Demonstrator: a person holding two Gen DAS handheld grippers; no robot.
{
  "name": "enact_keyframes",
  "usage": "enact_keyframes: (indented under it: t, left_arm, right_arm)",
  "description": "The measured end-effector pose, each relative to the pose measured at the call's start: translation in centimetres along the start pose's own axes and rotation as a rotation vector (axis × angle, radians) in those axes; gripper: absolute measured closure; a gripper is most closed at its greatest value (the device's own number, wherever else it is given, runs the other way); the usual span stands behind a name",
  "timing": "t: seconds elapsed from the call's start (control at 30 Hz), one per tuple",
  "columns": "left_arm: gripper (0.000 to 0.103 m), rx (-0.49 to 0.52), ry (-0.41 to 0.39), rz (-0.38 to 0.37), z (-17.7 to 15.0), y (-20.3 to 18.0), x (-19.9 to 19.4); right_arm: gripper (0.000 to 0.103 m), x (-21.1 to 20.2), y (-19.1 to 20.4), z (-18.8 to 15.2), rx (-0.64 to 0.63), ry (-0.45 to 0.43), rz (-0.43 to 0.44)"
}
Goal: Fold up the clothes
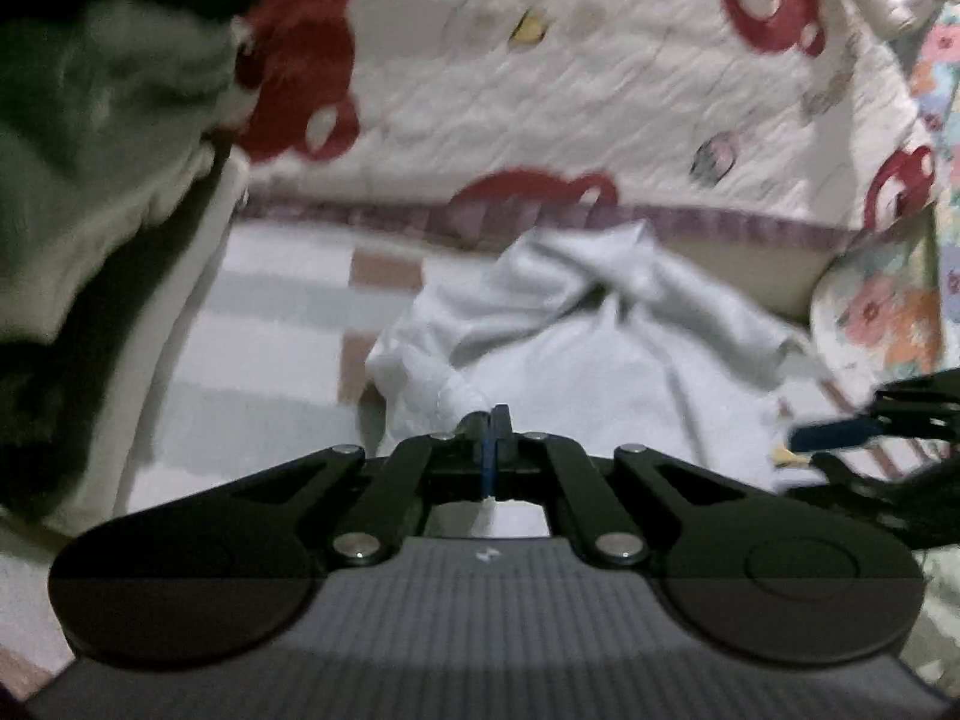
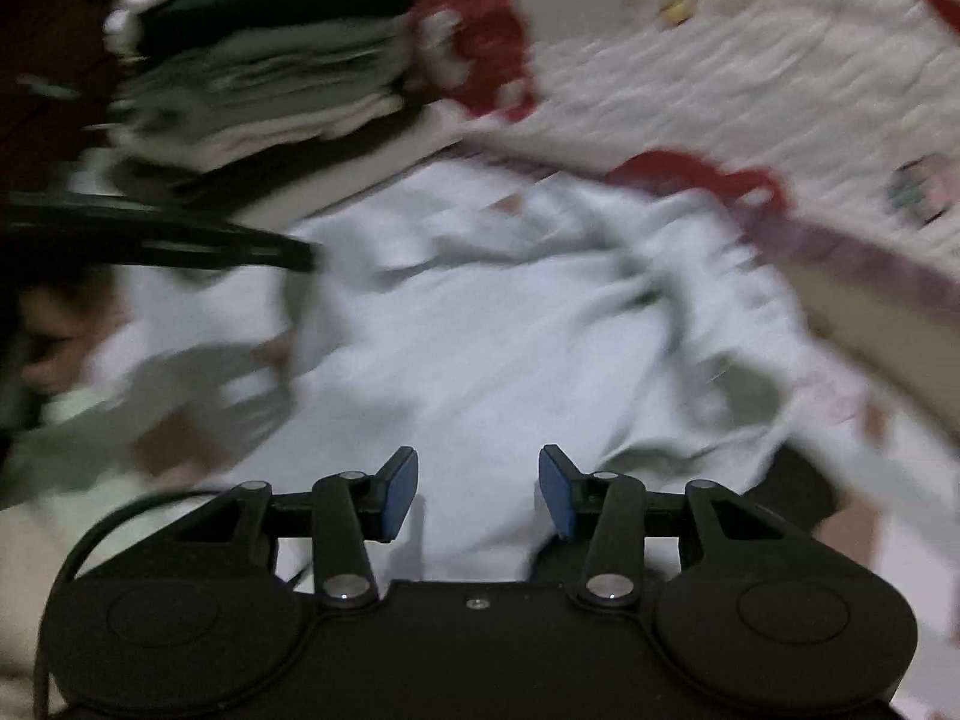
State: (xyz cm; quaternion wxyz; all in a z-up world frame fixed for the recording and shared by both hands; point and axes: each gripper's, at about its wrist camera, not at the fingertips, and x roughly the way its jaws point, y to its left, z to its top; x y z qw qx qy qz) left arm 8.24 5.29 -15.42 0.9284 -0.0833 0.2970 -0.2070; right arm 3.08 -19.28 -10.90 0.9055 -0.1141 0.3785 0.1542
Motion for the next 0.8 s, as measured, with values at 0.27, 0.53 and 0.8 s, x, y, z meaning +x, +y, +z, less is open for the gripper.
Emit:
enact_keyframes:
  t: [0.27,0.53,0.8]
  left_arm:
    - [0.103,-0.082,-0.119,-0.077,2.4,0.2,-3.8]
    - [0.103,-0.11,-0.193,-0.153,3.9,-0.4,-6.3]
    - [0.103,0.029,-0.226,-0.075,4.2,-2.1,-7.5]
  right_arm:
    - [0.041,-0.1,2.8,2.4,-0.114,-0.072,-0.011]
    - [0.031,1.8,9.5,4.1,-0.258,-0.08,0.075]
    - [0.102,2.7,2.3,4.5,0.13,-0.073,0.204]
